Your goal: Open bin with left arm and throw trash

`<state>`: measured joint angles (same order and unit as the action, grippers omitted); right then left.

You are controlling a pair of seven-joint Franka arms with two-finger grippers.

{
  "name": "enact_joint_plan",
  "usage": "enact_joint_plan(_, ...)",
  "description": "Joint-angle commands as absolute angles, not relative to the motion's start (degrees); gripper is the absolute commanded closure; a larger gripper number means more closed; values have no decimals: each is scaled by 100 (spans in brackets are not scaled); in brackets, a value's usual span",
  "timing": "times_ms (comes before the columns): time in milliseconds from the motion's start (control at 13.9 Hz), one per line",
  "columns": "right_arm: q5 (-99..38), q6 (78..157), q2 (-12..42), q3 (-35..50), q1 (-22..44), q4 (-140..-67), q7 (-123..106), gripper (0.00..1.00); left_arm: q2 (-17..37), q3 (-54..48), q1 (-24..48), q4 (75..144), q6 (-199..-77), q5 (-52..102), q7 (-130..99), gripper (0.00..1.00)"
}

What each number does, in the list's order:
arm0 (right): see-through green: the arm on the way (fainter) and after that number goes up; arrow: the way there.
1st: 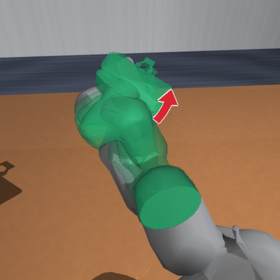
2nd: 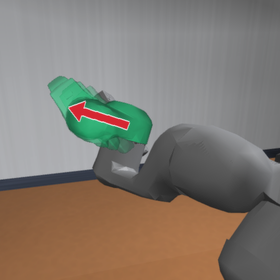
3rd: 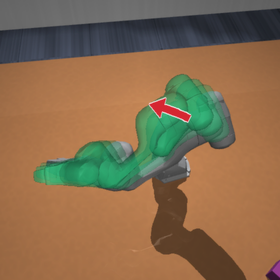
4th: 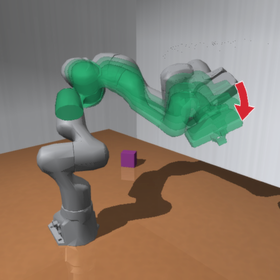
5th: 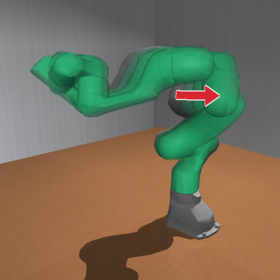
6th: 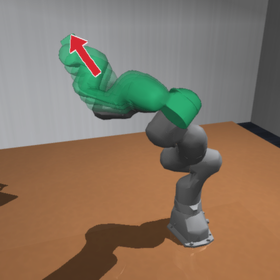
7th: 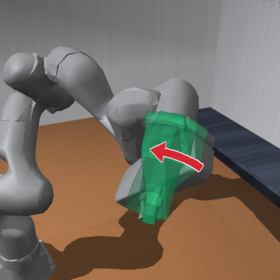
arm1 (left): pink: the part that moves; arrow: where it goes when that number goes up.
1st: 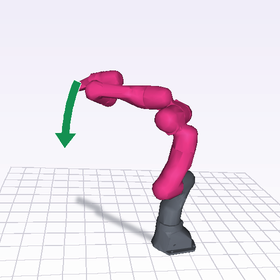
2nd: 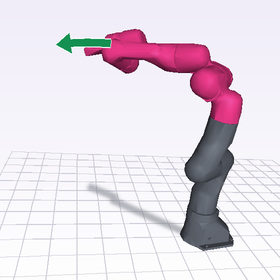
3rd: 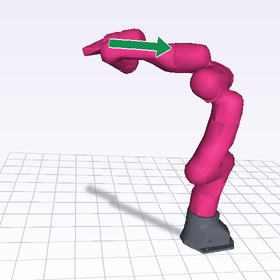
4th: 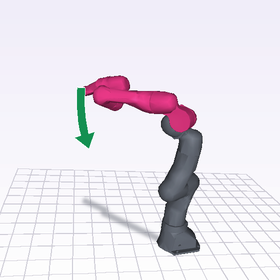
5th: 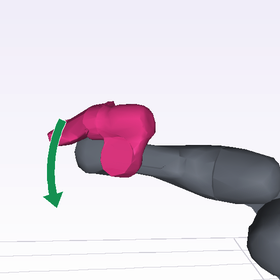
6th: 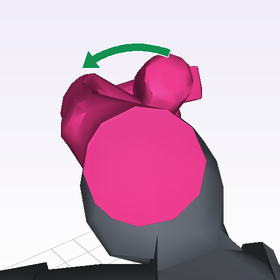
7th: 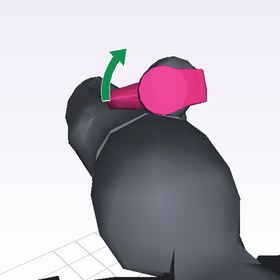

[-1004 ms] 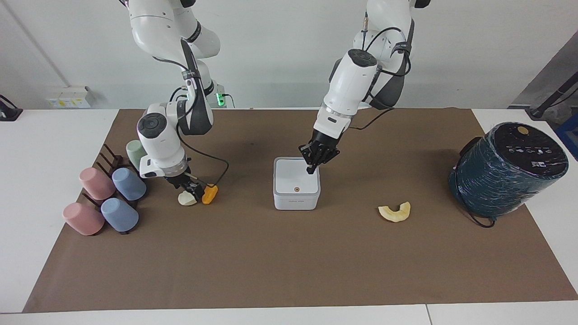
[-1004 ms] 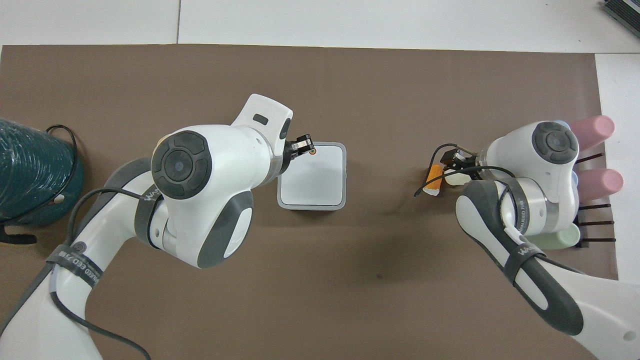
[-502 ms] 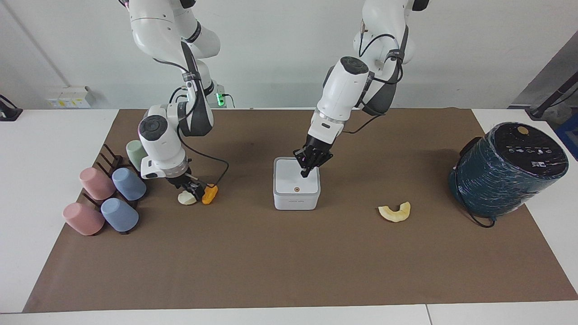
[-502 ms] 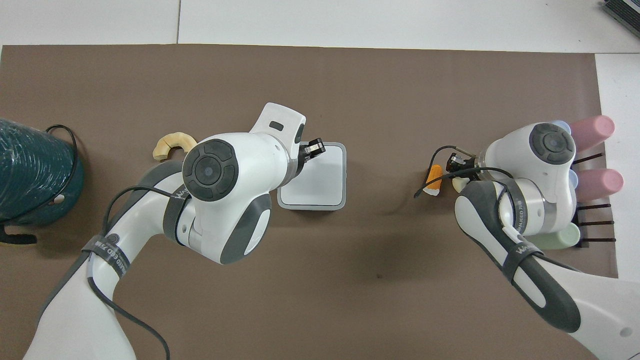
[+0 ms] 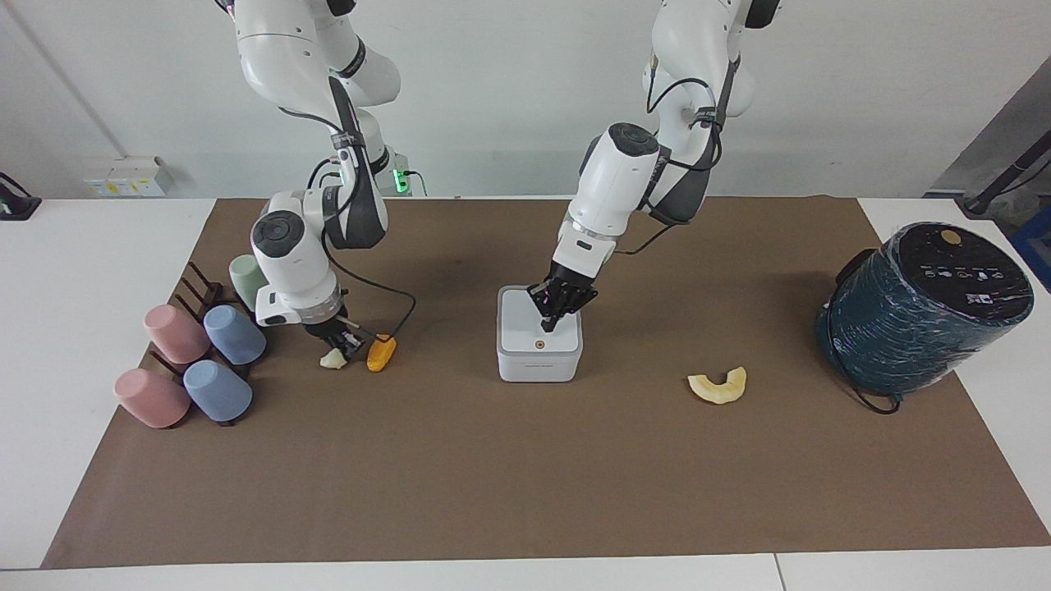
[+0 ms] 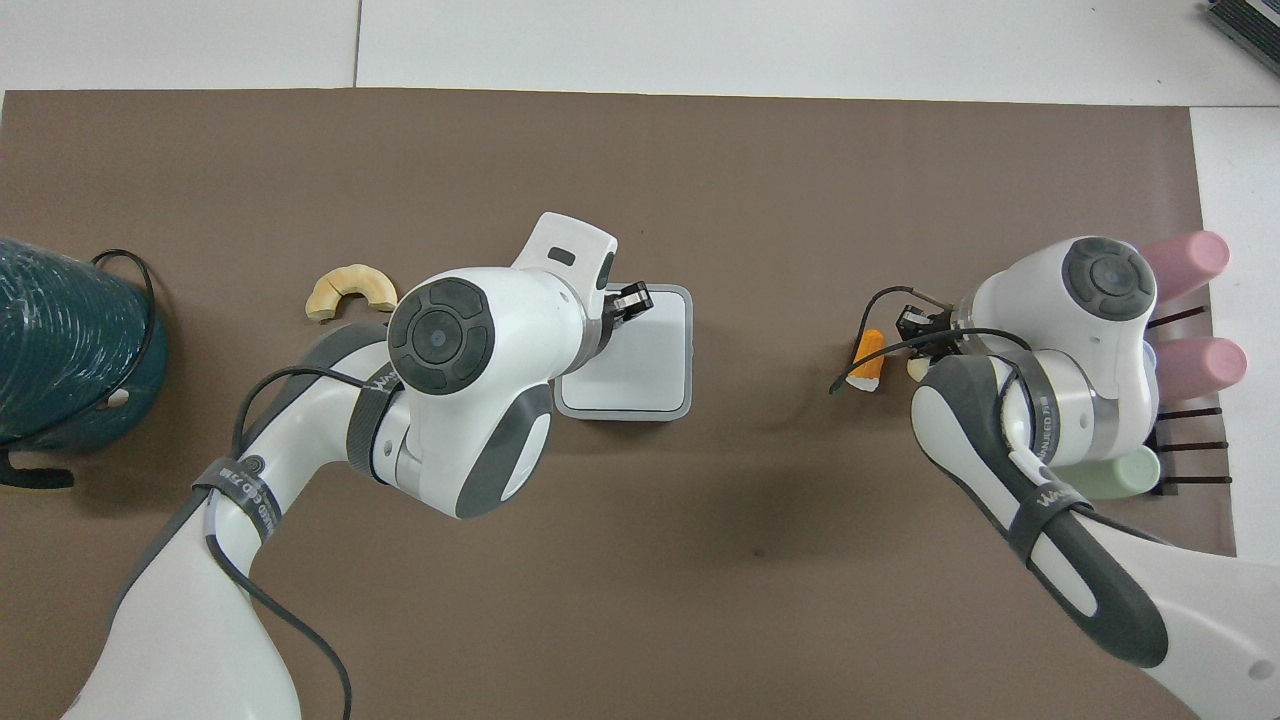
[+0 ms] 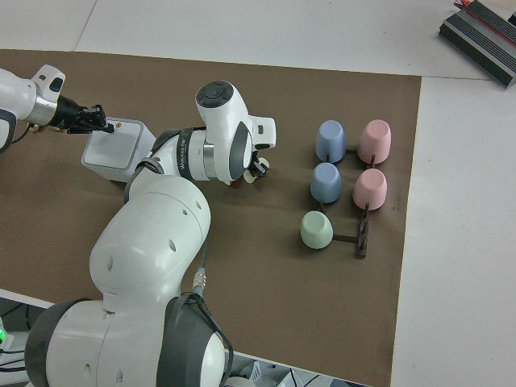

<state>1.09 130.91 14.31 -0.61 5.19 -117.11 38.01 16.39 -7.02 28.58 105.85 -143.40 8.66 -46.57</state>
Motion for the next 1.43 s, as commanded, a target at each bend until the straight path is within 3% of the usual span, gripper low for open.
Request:
enact_joint_plan(0, 132, 12823, 1222, -44, 501, -11601, 3709, 100, 1731, -606, 2962, 10530, -14484, 967, -4711, 100)
enact_joint_plan(502, 132, 12411, 791, -44, 659, -11593, 3762, 100, 1925, -598, 3076, 10495, -14459, 949, -4781, 100)
enact_joint_plan(1076, 1, 11708, -175, 35, 668, -11549, 3683, 100, 1925, -563, 2577, 8765, -11967, 879, -4685, 100)
enact_joint_plan(1363, -395, 11329, -106, 482, 677, -10830, 3700, 100, 1916, -536, 2075, 8104, -10785, 888, -4404, 100)
